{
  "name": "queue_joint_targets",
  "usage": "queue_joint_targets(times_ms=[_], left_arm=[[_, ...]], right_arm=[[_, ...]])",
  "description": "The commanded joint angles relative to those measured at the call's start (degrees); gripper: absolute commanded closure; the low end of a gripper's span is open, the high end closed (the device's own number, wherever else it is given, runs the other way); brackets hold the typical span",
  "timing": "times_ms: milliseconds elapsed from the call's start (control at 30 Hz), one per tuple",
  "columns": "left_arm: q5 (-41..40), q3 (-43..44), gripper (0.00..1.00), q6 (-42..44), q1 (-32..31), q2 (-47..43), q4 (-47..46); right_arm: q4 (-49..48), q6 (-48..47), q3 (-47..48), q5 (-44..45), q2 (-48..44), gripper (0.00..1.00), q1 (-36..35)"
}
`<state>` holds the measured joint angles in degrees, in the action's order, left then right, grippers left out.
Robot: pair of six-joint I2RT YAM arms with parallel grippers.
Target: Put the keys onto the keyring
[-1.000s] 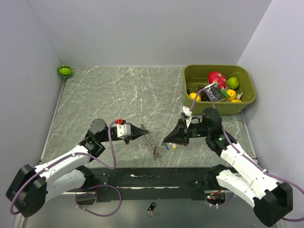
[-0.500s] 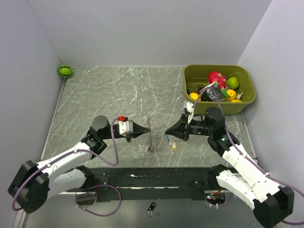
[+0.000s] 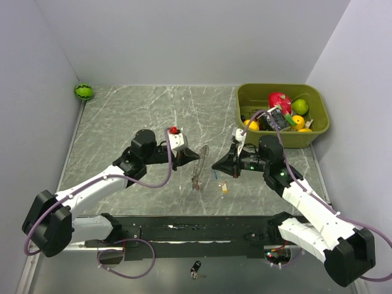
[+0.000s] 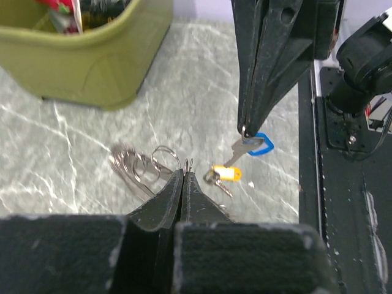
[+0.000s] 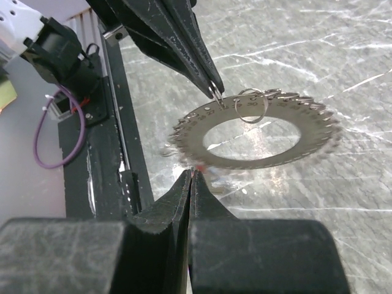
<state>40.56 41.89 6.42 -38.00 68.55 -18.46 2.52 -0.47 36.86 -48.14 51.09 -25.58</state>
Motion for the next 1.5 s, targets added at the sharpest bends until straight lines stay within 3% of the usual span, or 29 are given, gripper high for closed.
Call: queue_joint_targets(times_ms=[0,667,1467], left_arm=[[-0.66,3.99,0.99,0.09,-0.41,0.26,5.45],[-1.0,6.28,0.99,-0.53,-0.5,1.05,8.0],[-0.56,7.15,0.99,-0.44,-1.03,1.93,8.44]], right_arm=[[-3.23,-2.34,4.71,-0.55,1.73,1.0,0.36],[-7.01,-0.5,8.05,-4.59,7.7,1.0,-1.13],[-2.35,-2.43,12.09,3.4,12.63,1.0,-5.53]])
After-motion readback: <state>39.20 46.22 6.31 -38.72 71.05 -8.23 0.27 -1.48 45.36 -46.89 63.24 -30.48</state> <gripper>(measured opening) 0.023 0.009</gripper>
